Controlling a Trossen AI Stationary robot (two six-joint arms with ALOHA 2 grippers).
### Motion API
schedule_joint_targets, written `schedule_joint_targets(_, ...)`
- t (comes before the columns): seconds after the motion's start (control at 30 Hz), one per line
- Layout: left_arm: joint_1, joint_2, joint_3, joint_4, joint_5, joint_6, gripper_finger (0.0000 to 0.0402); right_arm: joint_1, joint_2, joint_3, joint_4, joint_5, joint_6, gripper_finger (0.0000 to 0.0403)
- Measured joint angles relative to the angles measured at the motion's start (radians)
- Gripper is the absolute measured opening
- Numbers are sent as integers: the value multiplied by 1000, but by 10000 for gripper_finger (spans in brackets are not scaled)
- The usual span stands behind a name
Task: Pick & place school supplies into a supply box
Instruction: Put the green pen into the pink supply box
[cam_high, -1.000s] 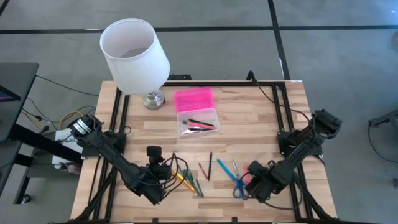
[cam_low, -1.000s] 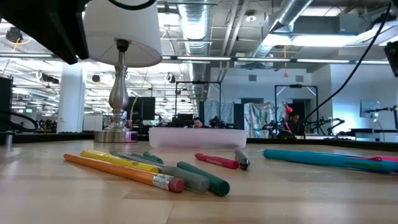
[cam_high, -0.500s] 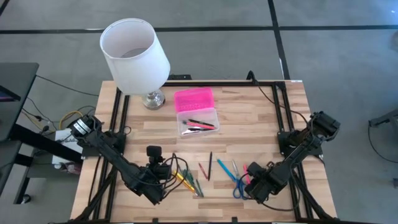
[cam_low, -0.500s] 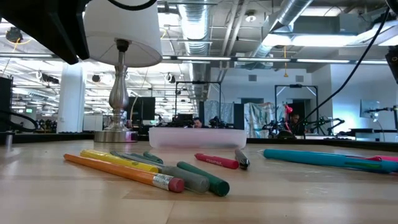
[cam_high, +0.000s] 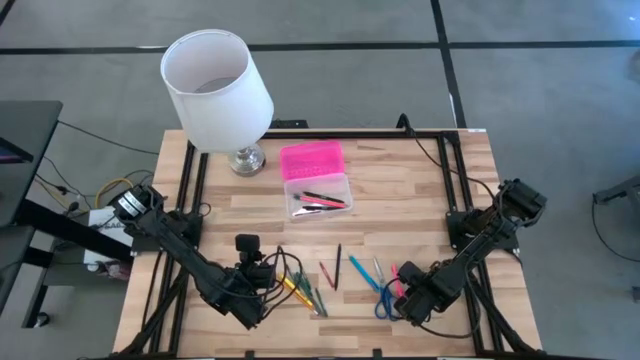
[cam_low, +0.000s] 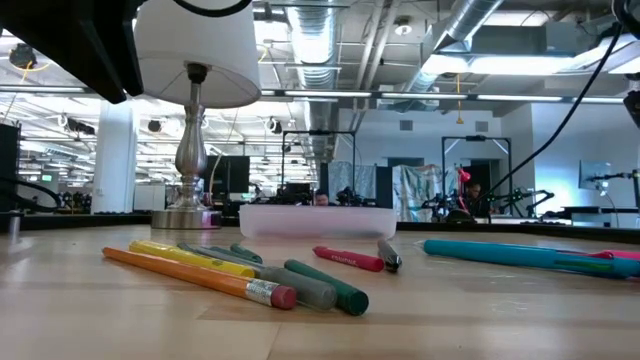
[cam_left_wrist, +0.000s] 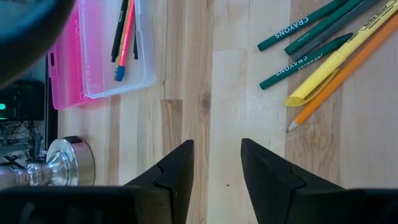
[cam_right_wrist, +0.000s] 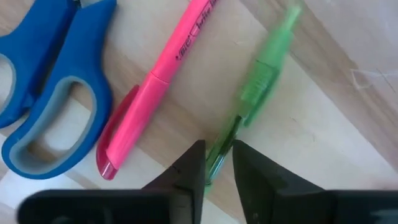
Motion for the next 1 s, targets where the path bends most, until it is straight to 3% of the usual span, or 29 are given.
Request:
schedule_joint_targets(0.27, 0, 0, 0, 0, 0, 0, 128, -18, -2, 1, -4, -11, -52, 8)
schedule_joint_targets(1.0, -1, 0, 0, 2, 3, -1, 128, -78, -1, -1, -22, -6, -136, 39)
